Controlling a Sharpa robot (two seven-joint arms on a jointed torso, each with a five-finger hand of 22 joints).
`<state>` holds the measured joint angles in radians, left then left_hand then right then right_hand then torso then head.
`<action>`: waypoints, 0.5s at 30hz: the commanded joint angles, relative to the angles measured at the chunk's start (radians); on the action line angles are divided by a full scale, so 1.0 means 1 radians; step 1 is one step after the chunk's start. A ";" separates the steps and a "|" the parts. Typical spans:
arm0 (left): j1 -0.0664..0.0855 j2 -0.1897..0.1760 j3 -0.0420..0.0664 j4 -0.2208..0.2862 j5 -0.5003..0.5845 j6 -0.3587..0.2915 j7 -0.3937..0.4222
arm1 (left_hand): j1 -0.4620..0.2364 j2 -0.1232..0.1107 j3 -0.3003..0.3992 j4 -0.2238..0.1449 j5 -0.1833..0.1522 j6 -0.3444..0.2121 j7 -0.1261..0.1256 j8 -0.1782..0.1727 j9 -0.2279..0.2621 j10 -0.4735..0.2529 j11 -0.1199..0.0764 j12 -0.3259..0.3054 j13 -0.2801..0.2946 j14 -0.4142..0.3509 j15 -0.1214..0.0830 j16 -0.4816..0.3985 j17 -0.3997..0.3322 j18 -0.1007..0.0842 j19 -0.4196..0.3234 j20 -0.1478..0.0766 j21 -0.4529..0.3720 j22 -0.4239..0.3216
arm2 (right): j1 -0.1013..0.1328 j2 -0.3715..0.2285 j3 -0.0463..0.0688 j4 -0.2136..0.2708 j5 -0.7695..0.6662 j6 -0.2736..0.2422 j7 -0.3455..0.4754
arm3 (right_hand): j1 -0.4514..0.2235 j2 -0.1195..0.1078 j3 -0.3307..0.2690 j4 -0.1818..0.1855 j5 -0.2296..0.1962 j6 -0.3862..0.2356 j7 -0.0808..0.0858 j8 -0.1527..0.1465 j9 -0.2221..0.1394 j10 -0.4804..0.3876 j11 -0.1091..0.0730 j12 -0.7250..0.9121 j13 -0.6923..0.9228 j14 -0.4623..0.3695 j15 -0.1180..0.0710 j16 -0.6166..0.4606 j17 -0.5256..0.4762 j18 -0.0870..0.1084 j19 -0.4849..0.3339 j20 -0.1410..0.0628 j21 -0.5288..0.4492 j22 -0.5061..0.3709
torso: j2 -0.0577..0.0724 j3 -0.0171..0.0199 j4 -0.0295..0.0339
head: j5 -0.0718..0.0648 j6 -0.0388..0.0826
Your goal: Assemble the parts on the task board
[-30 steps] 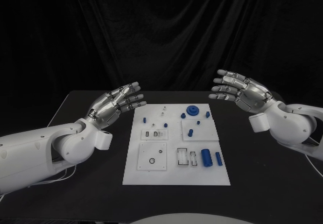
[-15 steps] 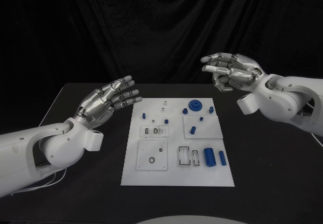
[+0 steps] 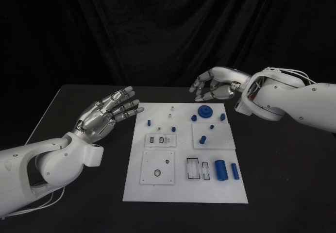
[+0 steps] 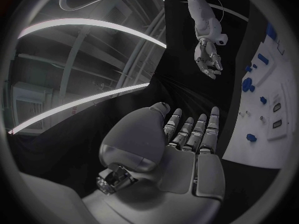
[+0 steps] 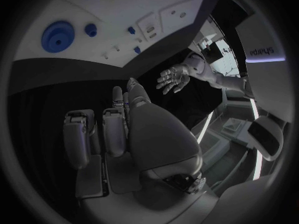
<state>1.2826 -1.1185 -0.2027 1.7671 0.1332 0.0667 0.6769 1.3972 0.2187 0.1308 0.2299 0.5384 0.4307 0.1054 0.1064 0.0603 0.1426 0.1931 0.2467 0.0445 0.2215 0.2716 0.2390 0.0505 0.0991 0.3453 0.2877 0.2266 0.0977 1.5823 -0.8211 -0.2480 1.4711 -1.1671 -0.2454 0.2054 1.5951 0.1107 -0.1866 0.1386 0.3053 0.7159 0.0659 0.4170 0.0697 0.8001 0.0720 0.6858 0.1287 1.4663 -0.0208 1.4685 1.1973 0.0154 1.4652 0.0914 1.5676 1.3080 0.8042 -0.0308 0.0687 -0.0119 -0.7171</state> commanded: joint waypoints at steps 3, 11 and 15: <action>0.003 0.008 0.001 -0.003 0.013 0.016 0.187 | -0.008 -0.002 0.008 -0.001 0.004 0.003 0.008 0.005 0.001 -0.008 -0.001 -0.008 -0.002 -0.007 0.007 -0.001 -0.001 -0.015 -0.008 0.003 -0.005 -0.002 | 0.002 0.007 0.000 0.018 -0.373 -0.045 -0.135 | 0.022 -0.040 0.060 0.018 -0.004 0.067 -0.016 -0.064 0.011 0.081 -0.019 -0.079 -0.022 0.011 -0.018 -0.022 -0.022 -0.015 0.106 -0.014 0.003 0.263 | 0.019 -0.0072 0.0237 | -0.031 0.009; 0.003 0.018 0.001 -0.014 0.013 0.021 0.180 | -0.024 -0.008 0.038 -0.016 0.004 -0.007 0.019 0.003 0.002 -0.056 -0.038 -0.061 -0.011 -0.028 0.016 -0.012 -0.006 -0.027 -0.046 0.004 -0.032 -0.016 | -0.003 0.011 0.000 0.015 -0.432 -0.018 -0.146 | 0.007 -0.107 0.177 0.026 -0.018 0.122 -0.022 -0.151 0.027 -0.034 -0.005 -0.035 0.068 -0.171 0.008 -0.178 -0.354 0.079 -0.287 0.004 -0.172 -0.074 | 0.025 -0.0081 0.0288 | -0.045 0.017; 0.003 0.018 0.001 -0.016 0.013 0.022 0.177 | -0.033 -0.011 0.051 -0.023 0.004 -0.012 0.023 0.003 0.003 -0.073 -0.057 -0.084 -0.014 -0.036 0.018 -0.015 -0.007 -0.028 -0.061 0.004 -0.042 -0.021 | -0.008 0.011 0.000 0.004 -0.418 -0.010 -0.126 | -0.015 -0.133 0.269 0.017 -0.053 0.160 -0.001 -0.177 0.045 -0.095 0.000 0.048 0.148 -0.283 0.013 -0.224 -0.499 0.097 -0.397 0.012 -0.257 -0.144 | 0.027 -0.0097 0.0251 | -0.040 0.018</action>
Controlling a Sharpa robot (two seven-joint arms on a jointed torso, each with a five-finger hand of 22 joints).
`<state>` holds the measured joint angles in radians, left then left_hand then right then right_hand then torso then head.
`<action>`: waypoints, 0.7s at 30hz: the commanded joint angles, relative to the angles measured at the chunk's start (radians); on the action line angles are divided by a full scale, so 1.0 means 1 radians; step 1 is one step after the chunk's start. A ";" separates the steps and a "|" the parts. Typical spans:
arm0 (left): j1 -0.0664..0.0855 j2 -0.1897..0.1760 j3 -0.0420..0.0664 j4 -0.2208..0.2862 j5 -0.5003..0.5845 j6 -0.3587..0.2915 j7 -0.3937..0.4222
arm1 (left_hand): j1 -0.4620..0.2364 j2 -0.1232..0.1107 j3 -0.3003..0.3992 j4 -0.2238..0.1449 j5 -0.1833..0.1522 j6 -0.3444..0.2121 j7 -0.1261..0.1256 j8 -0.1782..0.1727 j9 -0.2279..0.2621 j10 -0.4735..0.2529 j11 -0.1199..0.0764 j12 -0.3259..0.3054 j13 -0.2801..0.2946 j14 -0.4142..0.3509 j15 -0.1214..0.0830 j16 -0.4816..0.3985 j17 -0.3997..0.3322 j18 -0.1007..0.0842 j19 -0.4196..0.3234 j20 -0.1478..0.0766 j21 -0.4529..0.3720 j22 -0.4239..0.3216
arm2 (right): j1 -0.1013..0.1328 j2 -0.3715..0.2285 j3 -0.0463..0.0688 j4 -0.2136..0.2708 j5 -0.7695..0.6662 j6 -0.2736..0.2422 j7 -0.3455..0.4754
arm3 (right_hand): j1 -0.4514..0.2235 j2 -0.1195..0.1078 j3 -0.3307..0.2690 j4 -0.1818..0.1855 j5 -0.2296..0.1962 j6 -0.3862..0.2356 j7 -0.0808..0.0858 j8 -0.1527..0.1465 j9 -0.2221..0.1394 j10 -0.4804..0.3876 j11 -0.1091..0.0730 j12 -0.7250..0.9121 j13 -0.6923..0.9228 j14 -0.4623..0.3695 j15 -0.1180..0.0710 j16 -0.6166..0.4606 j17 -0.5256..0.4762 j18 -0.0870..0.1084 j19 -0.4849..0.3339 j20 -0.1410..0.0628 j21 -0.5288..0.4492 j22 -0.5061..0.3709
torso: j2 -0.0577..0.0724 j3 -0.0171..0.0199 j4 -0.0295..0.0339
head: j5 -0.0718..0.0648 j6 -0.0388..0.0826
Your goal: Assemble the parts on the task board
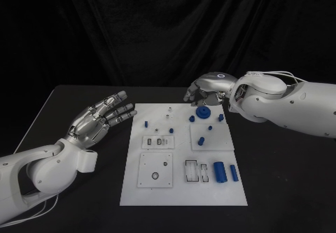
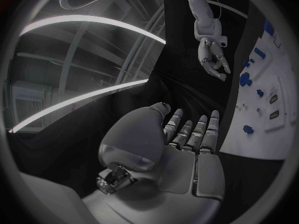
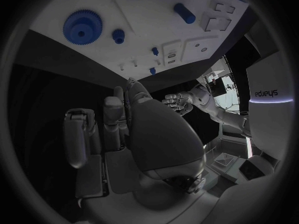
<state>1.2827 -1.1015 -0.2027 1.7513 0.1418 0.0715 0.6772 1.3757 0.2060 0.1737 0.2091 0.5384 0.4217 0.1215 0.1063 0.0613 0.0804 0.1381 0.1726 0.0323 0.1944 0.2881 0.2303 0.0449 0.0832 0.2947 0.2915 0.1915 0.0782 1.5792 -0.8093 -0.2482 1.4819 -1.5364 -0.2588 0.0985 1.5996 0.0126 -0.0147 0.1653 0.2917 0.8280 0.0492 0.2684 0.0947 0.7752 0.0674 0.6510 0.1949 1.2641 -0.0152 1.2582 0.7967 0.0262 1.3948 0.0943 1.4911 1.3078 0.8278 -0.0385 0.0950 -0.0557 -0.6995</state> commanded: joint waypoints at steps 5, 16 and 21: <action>0.003 0.002 0.000 -0.005 0.005 0.020 0.170 | -0.022 -0.001 0.022 -0.009 0.003 -0.006 0.009 0.003 0.003 -0.020 -0.011 -0.022 -0.003 0.022 0.005 0.024 0.004 -0.014 -0.013 0.001 -0.010 -0.005 | -0.017 -0.004 0.001 -0.014 -0.031 0.019 -0.013 | -0.080 -0.072 0.213 0.015 -0.077 0.052 0.013 -0.060 0.042 -0.065 -0.005 -0.010 0.048 0.195 -0.015 0.203 0.358 0.021 0.012 -0.011 -0.009 0.105 | 0.002 -0.0036 -0.0003 | 0.001 -0.002; 0.003 0.010 -0.001 -0.016 0.005 0.037 0.162 | -0.027 -0.001 0.030 -0.012 0.003 -0.003 0.012 0.004 0.004 -0.015 -0.001 -0.014 -0.001 0.032 0.006 0.033 0.005 -0.015 -0.013 0.001 -0.011 -0.005 | -0.051 -0.001 0.000 -0.026 -0.081 0.055 -0.039 | -0.141 -0.107 0.243 0.007 -0.123 -0.009 0.018 -0.131 0.044 -0.097 0.009 -0.167 -0.025 0.196 -0.007 0.191 0.327 0.026 0.008 -0.003 -0.028 0.090 | -0.001 -0.0072 -0.0016 | 0.000 -0.012; 0.003 0.012 -0.002 -0.020 0.004 0.042 0.162 | -0.028 -0.001 0.032 -0.013 0.004 -0.003 0.013 0.004 0.004 -0.014 0.000 -0.012 -0.001 0.035 0.006 0.036 0.005 -0.015 -0.010 0.001 -0.010 -0.005 | -0.068 0.003 0.000 -0.037 -0.085 0.047 -0.042 | -0.140 -0.105 0.253 -0.005 -0.106 -0.011 0.023 -0.141 0.044 -0.083 0.013 -0.182 -0.034 0.195 -0.004 0.189 0.322 0.027 0.008 -0.001 -0.031 0.089 | -0.001 -0.0072 -0.0035 | 0.001 -0.014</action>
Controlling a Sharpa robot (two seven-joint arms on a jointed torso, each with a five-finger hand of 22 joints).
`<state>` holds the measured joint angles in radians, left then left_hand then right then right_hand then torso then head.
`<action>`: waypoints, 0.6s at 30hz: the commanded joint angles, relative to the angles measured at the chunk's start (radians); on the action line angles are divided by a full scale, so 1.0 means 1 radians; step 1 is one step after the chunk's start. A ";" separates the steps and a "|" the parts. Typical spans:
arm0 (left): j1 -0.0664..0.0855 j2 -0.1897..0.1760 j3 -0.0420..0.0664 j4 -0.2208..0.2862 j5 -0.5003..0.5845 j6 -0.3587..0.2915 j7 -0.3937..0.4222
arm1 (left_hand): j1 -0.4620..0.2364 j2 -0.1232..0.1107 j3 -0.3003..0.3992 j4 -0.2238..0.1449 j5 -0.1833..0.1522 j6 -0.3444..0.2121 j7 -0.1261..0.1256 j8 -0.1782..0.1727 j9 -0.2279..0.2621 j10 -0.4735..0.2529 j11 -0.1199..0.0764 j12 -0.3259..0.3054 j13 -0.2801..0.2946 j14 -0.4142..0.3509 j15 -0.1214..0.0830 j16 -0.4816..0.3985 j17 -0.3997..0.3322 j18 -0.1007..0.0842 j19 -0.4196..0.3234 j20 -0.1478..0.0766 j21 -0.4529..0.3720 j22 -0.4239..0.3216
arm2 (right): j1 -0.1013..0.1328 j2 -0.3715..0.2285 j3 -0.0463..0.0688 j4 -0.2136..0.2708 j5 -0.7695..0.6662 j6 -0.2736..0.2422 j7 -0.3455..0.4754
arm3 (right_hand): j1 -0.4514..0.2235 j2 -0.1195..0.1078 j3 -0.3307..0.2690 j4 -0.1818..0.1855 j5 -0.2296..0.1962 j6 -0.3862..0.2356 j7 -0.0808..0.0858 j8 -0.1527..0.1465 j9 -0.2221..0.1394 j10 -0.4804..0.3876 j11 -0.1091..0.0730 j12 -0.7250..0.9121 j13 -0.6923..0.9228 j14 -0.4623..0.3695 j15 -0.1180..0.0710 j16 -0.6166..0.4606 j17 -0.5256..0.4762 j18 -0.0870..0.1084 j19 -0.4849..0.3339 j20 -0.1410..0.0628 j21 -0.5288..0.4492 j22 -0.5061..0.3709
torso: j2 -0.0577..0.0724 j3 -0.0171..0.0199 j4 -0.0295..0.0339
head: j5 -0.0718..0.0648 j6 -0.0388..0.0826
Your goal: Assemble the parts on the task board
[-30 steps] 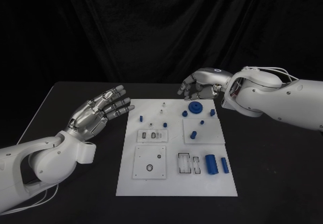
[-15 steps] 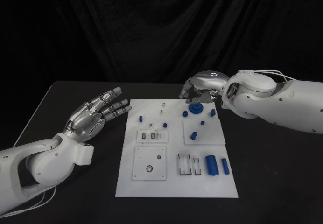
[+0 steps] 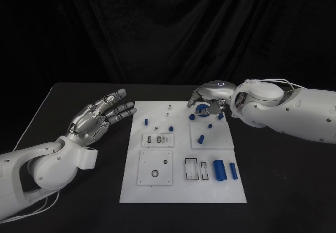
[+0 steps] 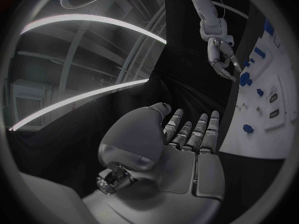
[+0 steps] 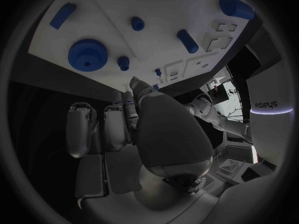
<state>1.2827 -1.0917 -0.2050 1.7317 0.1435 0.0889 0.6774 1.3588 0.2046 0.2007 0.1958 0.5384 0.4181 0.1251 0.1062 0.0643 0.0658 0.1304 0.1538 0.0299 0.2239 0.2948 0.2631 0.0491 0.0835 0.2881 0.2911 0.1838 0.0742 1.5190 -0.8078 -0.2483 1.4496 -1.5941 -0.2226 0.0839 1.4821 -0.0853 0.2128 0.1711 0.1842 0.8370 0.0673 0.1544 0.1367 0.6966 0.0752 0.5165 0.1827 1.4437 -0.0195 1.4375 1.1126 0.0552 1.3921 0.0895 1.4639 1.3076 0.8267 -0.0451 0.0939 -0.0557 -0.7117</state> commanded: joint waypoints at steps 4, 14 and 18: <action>0.003 0.004 -0.001 -0.003 0.003 0.030 0.161 | -0.011 0.001 0.006 0.000 0.004 0.001 0.010 0.005 0.001 0.002 0.009 0.008 0.002 0.004 -0.001 0.002 0.000 -0.016 -0.001 0.001 0.000 -0.001 | -0.019 0.010 0.001 -0.018 -0.038 0.017 -0.035 | -0.019 -0.007 0.038 -0.024 0.014 -0.017 0.003 -0.034 0.003 0.021 0.008 -0.059 -0.029 0.016 0.003 0.009 0.003 -0.002 0.011 0.006 -0.007 0.089 | -0.001 -0.0017 -0.0018 | 0.000 -0.005; 0.002 0.003 -0.001 -0.005 0.003 0.036 0.160 | -0.013 -0.007 0.010 -0.009 0.000 -0.002 0.010 0.004 0.001 0.005 0.014 0.012 0.002 0.001 -0.001 0.000 -0.001 -0.015 0.008 0.001 0.005 0.001 | -0.036 0.027 0.001 -0.041 -0.064 0.012 -0.054 | -0.021 -0.011 0.052 -0.036 0.017 -0.009 -0.001 -0.039 0.006 0.046 0.008 -0.074 -0.038 0.010 0.003 0.002 -0.017 -0.001 0.008 0.007 -0.012 0.086 | -0.001 -0.0031 -0.0030 | -0.002 -0.010; 0.002 0.003 -0.002 -0.007 0.003 0.037 0.159 | -0.014 -0.005 0.013 -0.010 0.002 -0.002 0.009 0.004 0.001 0.005 0.016 0.012 0.003 0.002 -0.001 0.002 -0.001 -0.015 0.009 0.001 0.005 0.001 | -0.043 0.039 0.001 -0.055 -0.075 0.013 -0.058 | -0.026 -0.012 0.056 -0.038 0.014 -0.008 -0.002 -0.042 0.007 0.055 0.009 -0.082 -0.042 0.004 0.004 -0.006 -0.039 0.001 0.001 0.007 -0.018 0.080 | -0.001 -0.0029 -0.0021 | -0.004 -0.011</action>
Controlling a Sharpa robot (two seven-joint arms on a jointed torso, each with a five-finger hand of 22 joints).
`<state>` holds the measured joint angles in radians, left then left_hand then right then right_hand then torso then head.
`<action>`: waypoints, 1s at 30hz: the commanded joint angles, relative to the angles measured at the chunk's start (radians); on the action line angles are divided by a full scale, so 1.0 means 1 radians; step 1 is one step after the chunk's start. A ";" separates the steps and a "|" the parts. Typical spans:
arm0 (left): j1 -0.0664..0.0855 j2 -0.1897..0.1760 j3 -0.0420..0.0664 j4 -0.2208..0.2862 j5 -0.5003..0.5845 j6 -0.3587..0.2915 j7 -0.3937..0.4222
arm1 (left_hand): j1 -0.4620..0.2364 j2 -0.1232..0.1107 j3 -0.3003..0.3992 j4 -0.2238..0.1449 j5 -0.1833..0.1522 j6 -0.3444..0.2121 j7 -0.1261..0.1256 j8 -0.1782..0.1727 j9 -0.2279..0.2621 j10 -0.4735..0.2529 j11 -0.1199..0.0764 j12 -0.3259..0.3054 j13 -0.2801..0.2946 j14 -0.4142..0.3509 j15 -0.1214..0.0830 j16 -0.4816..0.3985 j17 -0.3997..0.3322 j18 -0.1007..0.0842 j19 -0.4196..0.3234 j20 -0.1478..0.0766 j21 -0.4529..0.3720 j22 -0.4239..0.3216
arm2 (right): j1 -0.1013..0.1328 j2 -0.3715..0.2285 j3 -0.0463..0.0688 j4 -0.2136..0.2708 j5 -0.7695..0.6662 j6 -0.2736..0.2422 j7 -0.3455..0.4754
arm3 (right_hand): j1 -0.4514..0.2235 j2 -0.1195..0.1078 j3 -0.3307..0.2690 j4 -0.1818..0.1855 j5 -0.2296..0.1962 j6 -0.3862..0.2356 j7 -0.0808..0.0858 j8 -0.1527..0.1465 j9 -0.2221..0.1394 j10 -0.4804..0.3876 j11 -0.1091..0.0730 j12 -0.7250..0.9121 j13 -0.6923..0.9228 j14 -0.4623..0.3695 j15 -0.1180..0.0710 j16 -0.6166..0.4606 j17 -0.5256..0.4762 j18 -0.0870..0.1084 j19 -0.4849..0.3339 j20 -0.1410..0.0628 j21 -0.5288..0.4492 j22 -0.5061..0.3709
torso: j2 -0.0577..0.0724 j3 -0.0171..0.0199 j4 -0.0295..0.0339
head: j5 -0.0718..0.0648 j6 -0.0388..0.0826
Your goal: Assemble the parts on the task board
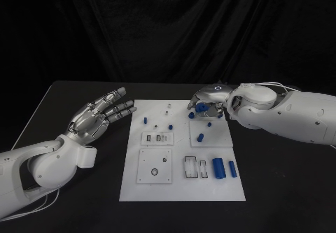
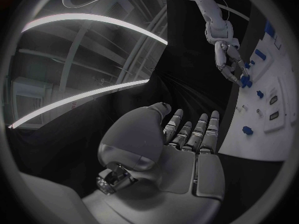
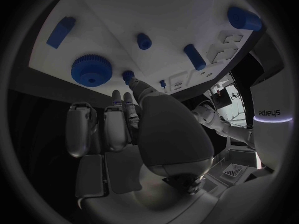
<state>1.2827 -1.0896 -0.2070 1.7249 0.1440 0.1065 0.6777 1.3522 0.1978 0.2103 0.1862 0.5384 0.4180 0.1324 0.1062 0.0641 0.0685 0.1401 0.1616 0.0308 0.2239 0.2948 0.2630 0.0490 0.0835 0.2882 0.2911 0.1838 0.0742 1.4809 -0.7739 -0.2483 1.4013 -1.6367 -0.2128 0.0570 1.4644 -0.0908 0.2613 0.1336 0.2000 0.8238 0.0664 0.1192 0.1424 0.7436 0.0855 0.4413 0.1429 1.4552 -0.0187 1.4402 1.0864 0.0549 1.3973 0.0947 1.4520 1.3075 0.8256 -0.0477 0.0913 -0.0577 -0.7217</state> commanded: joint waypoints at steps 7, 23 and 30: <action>0.002 0.002 -0.001 -0.005 0.002 0.022 0.157 | -0.009 0.004 0.007 -0.001 0.003 0.001 0.003 0.005 0.002 0.005 0.007 0.008 0.002 0.005 -0.001 0.005 0.000 -0.015 0.011 0.001 0.007 0.001 | -0.013 0.025 0.001 -0.027 -0.037 0.019 -0.034 | -0.014 -0.004 0.023 -0.007 0.000 0.014 -0.005 -0.009 0.004 0.027 0.003 -0.022 -0.011 -0.022 0.005 -0.026 -0.054 0.007 -0.021 0.004 -0.022 0.063 | 0.000 -0.0011 0.0010 | -0.005 -0.004; 0.002 0.005 -0.004 -0.013 0.002 0.031 0.148 | -0.013 0.006 0.013 -0.002 0.004 0.002 0.003 0.006 0.003 0.010 0.014 0.015 0.004 0.008 -0.001 0.009 0.001 -0.016 0.013 0.001 0.008 0.001 | -0.039 0.068 0.001 -0.074 -0.035 0.005 -0.004 | -0.039 -0.002 0.074 -0.017 -0.021 0.122 0.009 0.028 0.047 0.192 -0.007 -0.044 -0.025 -0.023 0.001 -0.044 -0.084 0.009 -0.023 0.001 -0.039 0.061 | -0.002 -0.0027 -0.0013 | -0.002 -0.006; 0.002 0.001 -0.005 -0.016 0.002 0.033 0.144 | -0.014 0.006 0.015 -0.002 0.004 0.002 0.003 0.006 0.003 0.012 0.017 0.017 0.004 0.009 0.000 0.009 0.001 -0.016 0.013 0.001 0.008 0.001 | -0.042 0.063 0.001 -0.069 0.009 -0.051 0.016 | -0.027 0.018 0.085 -0.041 -0.022 0.234 0.017 0.093 0.107 0.296 -0.032 -0.040 -0.021 -0.022 -0.011 -0.051 -0.094 0.010 -0.025 -0.009 -0.046 0.060 | -0.001 -0.0025 -0.0003 | -0.002 -0.009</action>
<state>1.2827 -1.0882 -0.2119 1.7084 0.1443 0.1217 0.6779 1.3482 0.2019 0.2187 0.1834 0.5384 0.4181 0.1324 0.1062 0.0663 0.0808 0.1524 0.1751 0.0336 0.2238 0.2948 0.2669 0.0487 0.0837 0.2958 0.2912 0.1877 0.0744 1.4445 -0.7078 -0.2458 1.3296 -1.6543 -0.2227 0.0604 1.4303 -0.0927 0.3458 0.0967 0.1746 1.0437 0.0895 0.1986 0.2184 1.0413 0.0531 0.3976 0.1217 1.4326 -0.0235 1.3902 0.9902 0.0548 1.3723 0.0909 1.4091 1.3073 0.8238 -0.0501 0.0903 -0.0590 -0.7288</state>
